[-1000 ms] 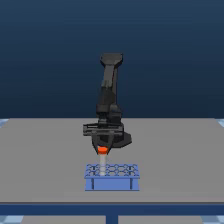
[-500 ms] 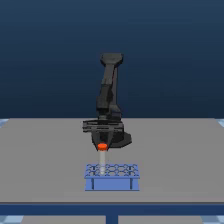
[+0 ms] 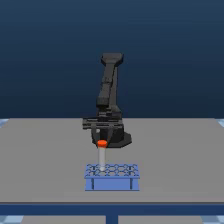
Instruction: Pick up the centrifuge tube on the rack
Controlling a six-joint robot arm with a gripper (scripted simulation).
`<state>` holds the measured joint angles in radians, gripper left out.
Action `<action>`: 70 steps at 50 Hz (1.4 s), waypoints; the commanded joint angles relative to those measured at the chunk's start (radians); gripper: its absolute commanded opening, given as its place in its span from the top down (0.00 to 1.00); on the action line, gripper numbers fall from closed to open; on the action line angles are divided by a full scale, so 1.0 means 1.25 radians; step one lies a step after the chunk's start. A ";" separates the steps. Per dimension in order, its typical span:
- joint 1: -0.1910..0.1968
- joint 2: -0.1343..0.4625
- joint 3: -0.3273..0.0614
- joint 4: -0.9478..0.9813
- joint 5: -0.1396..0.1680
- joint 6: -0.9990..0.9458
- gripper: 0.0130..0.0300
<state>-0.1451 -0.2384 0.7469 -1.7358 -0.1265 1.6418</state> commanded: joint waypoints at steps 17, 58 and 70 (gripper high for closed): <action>0.000 -0.019 -0.022 -0.283 -0.014 0.304 1.00; 0.000 -0.045 -0.062 -0.576 -0.057 0.601 1.00; 0.000 -0.046 -0.064 -0.588 -0.060 0.613 1.00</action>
<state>-0.1452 -0.2954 0.6672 -2.4692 -0.1993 2.4017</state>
